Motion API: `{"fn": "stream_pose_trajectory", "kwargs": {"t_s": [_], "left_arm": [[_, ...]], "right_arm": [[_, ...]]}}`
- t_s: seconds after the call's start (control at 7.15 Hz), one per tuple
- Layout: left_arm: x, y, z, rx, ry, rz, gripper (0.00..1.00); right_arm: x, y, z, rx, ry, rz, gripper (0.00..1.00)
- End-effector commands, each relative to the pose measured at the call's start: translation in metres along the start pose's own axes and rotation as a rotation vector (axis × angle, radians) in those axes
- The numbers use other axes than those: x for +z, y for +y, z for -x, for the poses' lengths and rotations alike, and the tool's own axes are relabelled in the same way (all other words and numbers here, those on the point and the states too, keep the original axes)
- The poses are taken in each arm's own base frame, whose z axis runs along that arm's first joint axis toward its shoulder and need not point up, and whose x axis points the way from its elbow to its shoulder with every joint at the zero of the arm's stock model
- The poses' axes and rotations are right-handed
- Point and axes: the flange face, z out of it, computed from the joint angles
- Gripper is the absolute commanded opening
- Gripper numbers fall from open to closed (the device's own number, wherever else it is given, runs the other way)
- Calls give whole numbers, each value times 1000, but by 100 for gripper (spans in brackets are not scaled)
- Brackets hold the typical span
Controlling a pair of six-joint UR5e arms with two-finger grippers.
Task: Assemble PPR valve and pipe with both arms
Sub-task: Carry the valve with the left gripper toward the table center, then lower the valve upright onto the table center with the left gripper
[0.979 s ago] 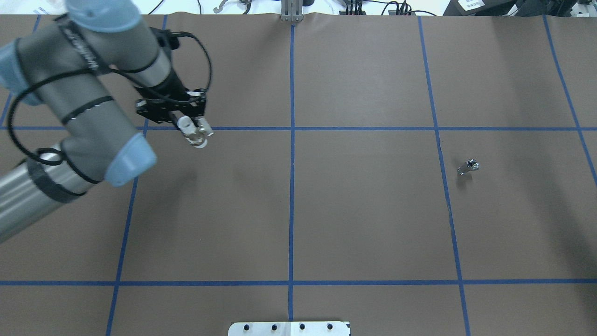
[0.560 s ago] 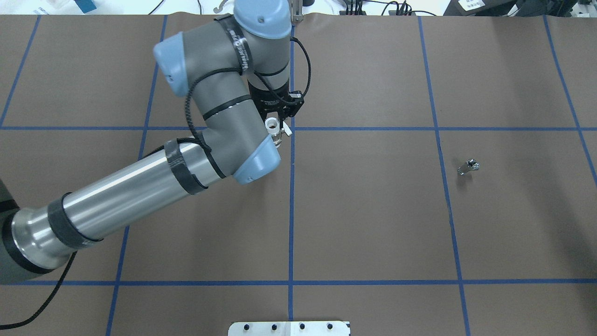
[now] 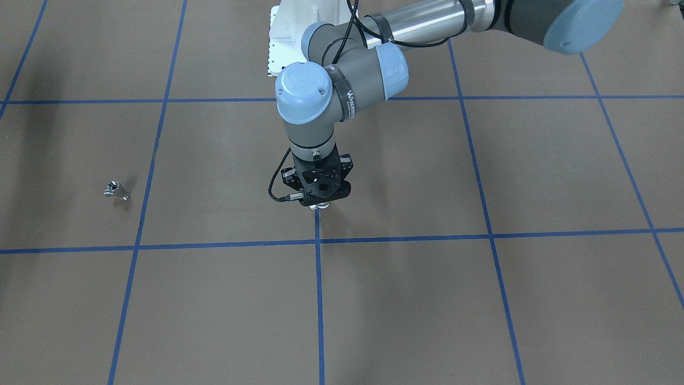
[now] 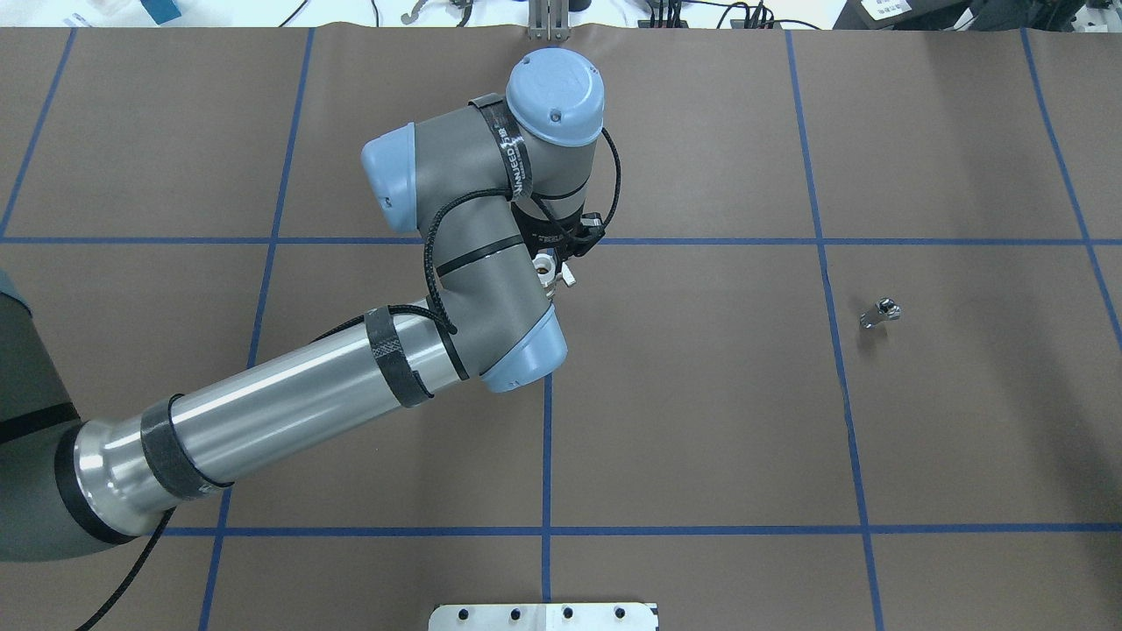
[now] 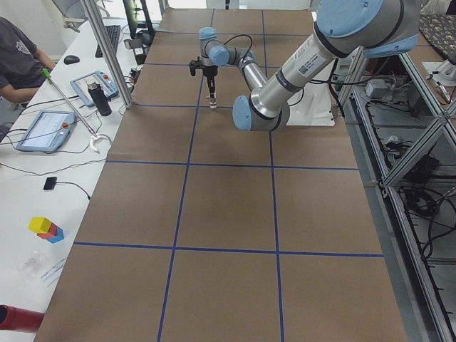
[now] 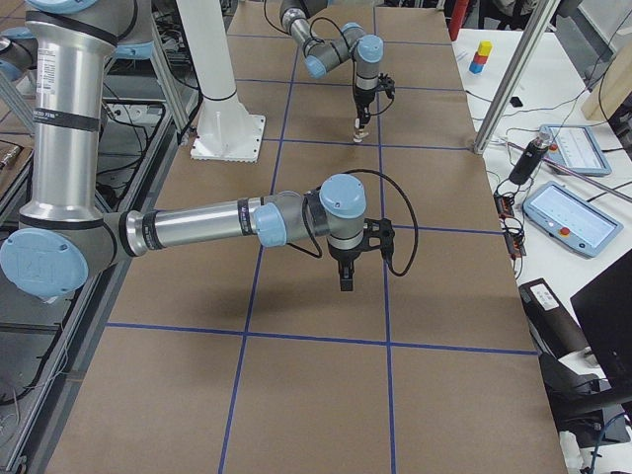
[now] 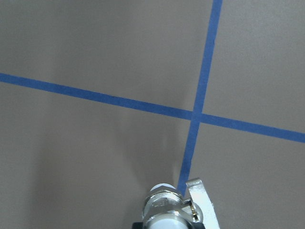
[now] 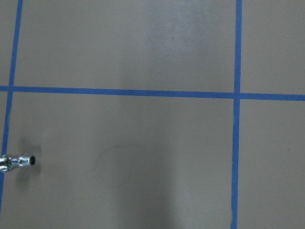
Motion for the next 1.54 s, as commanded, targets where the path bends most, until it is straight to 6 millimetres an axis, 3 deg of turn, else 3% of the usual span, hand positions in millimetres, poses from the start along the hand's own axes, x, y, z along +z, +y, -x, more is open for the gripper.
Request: {"fn": "stream_pose_trajectory", "kwargs": {"t_s": [0.0, 1.12, 1.4], "left_arm": [[1, 4, -4, 6, 6, 1, 0], [5, 9, -5, 1, 4, 7, 0], [5, 10, -6, 3, 12, 5, 6]], "right_arm": [[0, 0, -1, 1, 0, 1, 100], [0, 0, -1, 1, 0, 1, 100], [0, 0, -1, 1, 0, 1, 100]]}}
